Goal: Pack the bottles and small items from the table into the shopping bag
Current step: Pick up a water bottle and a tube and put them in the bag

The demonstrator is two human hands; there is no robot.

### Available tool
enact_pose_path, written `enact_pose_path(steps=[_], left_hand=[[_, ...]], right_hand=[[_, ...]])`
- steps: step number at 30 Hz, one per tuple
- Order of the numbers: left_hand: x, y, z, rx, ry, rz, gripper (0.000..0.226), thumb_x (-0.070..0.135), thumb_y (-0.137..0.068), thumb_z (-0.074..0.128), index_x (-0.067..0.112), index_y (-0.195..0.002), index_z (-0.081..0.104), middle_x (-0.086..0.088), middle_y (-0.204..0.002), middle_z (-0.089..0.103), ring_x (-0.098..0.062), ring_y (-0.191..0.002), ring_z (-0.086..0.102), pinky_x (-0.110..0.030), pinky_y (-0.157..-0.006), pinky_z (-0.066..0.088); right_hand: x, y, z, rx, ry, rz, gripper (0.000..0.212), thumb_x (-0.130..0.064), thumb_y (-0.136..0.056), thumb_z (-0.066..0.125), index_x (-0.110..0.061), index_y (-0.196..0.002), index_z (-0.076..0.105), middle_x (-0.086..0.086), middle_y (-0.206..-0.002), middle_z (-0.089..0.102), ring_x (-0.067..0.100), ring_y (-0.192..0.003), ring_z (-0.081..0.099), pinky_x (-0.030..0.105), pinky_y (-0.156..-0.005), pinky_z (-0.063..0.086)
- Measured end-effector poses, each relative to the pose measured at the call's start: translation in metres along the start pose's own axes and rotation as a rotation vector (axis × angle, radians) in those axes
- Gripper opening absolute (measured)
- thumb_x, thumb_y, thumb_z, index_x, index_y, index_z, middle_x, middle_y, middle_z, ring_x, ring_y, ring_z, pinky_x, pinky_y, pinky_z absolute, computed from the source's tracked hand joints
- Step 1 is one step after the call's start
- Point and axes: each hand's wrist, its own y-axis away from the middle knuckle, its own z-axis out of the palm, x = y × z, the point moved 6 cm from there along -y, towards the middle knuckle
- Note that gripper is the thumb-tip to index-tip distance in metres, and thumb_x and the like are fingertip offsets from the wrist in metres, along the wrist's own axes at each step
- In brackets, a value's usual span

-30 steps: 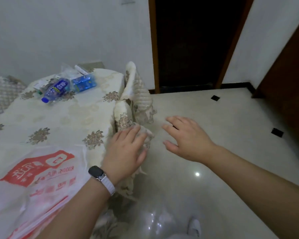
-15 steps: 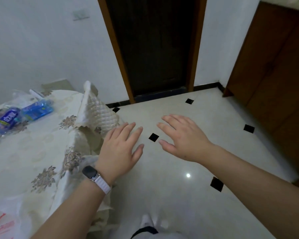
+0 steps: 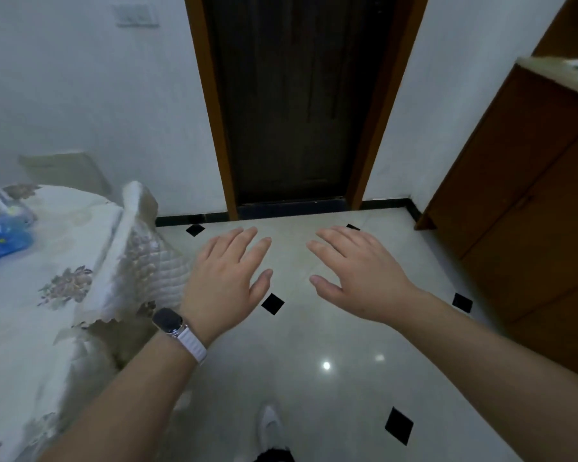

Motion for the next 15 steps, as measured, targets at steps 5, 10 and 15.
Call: enact_pose_path(steps=[5,10,15], left_hand=[[-0.054,-0.064,0.027,0.008,0.01,-0.006,0.049,0.041,-0.092,0.053,0.014,-0.133,0.058,-0.012,-0.134,0.06,-0.03,-0.125,0.055,-0.046,-0.104,0.044],[-0.088,-0.115,0.051,-0.03,-0.004,-0.015,0.049,0.042,-0.092,0.058,0.017,-0.134,0.057,-0.01,-0.137,0.059,-0.029,-0.128,0.053,-0.045,-0.105,0.042],[-0.114,-0.165,0.075,-0.037,-0.012,-0.006,0.048,0.042,-0.093,0.053,0.016,-0.134,0.056,-0.011,-0.137,0.058,-0.029,-0.129,0.052,-0.05,-0.107,0.042]], right_hand=[[0.02,-0.094,-0.002,-0.035,0.046,-0.033,0.056,-0.054,-0.094,0.037,-0.021,-0.138,0.052,0.004,-0.141,0.053,0.024,-0.133,0.045,0.041,-0.107,0.038],[0.042,-0.157,0.013,-0.041,0.037,-0.022,0.057,-0.055,-0.095,0.036,-0.023,-0.14,0.048,0.002,-0.147,0.048,0.023,-0.138,0.039,0.04,-0.112,0.031],[0.077,-0.213,0.035,-0.056,0.007,-0.017,0.056,-0.056,-0.096,0.037,-0.026,-0.143,0.045,0.0,-0.15,0.044,0.021,-0.141,0.035,0.039,-0.114,0.027]])
